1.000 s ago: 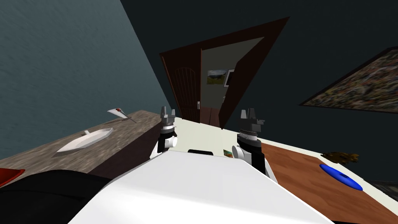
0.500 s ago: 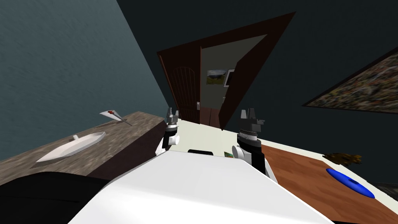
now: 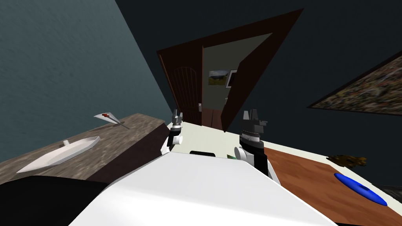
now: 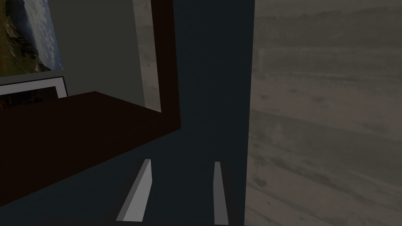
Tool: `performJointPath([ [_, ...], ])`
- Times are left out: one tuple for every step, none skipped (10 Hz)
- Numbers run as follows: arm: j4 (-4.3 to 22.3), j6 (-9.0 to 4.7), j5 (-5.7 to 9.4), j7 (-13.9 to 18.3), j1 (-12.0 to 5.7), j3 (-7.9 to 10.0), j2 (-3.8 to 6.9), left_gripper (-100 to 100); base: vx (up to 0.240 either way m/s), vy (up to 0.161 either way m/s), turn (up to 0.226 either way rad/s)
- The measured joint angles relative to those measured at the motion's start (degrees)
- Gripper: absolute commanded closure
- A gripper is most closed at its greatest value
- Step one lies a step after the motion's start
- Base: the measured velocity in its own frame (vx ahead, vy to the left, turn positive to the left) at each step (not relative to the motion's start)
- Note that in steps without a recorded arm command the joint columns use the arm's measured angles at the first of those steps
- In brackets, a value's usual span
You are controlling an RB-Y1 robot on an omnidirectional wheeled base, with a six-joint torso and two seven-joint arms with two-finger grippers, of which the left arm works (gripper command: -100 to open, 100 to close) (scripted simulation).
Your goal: Push the door open
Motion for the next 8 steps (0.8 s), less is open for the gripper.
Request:
performJointPath([
  [2.14,-0.11,-0.02,-0.06,-1.31,0.05,0.09,-100,0.078,0.009,-0.025],
  [4.05,0.01,0.05,-0.01,-2.47,0.14,0.39,-100,0.096,0.013,-0.028],
  [5.99,0.02,-0.06,-0.10,-3.39,-0.11,0.36,-100,0.109,0.024,-0.026],
  [8.37,0.03,-0.04,-0.13,-4.88,-0.08,0.57,-100,0.103,0.030,-0.025],
  [10.53,0.07,0.02,0.00,-5.95,-0.06,0.90,-100,0.101,0.014,-0.028],
  [12.26,0.56,0.01,0.00,-7.17,-0.12,1.01,-100,0.100,0.016,-0.024],
  [13.81,1.08,0.00,-0.05,-8.35,-0.19,1.10,-100,0.060,0.013,-0.007],
  [14.96,1.07,-0.02,-0.06,-8.77,-0.26,1.14,-100,0.049,0.014,-0.012],
])
